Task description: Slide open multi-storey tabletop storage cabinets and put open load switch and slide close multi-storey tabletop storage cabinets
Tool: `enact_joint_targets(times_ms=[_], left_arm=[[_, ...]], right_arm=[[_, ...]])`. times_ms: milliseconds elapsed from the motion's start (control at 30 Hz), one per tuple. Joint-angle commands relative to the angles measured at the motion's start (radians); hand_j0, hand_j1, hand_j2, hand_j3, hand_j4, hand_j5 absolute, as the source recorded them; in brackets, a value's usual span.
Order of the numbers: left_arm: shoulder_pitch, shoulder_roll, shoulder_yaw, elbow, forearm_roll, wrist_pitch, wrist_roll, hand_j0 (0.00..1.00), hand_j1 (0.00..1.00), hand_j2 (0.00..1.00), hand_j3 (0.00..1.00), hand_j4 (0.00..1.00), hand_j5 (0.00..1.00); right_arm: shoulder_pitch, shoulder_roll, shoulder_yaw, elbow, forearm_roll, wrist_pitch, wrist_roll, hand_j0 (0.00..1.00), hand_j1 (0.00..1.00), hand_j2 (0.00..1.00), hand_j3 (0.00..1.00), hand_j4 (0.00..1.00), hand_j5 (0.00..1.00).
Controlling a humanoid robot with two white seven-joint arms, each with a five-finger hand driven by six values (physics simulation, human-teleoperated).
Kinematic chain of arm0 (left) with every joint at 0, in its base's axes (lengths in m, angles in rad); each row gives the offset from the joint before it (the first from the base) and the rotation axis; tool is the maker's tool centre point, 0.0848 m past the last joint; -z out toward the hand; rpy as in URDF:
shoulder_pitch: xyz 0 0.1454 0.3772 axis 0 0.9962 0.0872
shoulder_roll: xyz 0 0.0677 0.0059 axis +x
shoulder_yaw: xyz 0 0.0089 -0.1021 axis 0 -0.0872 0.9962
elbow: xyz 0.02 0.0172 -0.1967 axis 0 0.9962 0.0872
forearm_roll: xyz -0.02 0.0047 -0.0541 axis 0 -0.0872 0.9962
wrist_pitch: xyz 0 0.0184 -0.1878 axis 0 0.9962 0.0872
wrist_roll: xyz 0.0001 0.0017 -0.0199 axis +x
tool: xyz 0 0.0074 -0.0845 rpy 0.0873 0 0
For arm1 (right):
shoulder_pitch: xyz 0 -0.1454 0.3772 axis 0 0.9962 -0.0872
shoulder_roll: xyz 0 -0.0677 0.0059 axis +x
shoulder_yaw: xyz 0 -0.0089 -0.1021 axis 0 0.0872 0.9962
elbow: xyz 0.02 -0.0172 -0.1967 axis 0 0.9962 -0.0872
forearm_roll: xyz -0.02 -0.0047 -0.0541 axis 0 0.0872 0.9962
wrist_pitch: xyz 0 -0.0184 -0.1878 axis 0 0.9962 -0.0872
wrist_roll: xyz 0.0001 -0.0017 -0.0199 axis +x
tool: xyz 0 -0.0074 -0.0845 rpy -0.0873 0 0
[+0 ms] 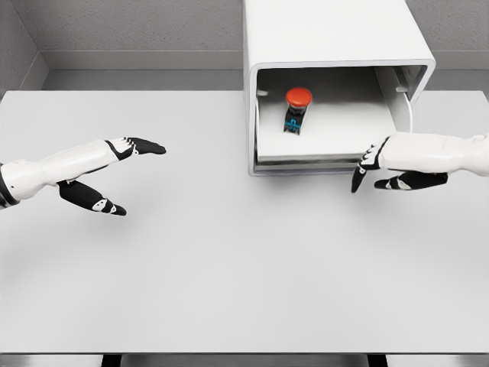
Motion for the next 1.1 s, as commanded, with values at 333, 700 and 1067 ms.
enact_joint_targets(times_ms=[333,700,1067], left_arm=[[0.002,0.001,0.0,-0.002,0.009,0.002,0.0,1.0,1.0,1.0,1.0,1.0,1.0],[0.002,0.001,0.0,-0.002,0.009,0.002,0.0,1.0,1.0,1.0,1.0,1.0,1.0],[0.0,0.001,0.0,-0.002,0.007,0.002,0.0,1.0,1.0,1.0,1.0,1.0,1.0]], right_arm=[[-0.005,0.045,0.0,0.063,-0.008,0.002,0.0,0.56,0.56,0.56,0.56,0.56,0.56],[-0.025,0.073,-0.001,0.112,-0.015,0.002,0.0,0.56,0.56,0.56,0.56,0.56,0.56],[-0.035,0.168,0.0,0.214,-0.017,0.002,0.0,0.56,0.56,0.56,0.56,0.56,0.56]])
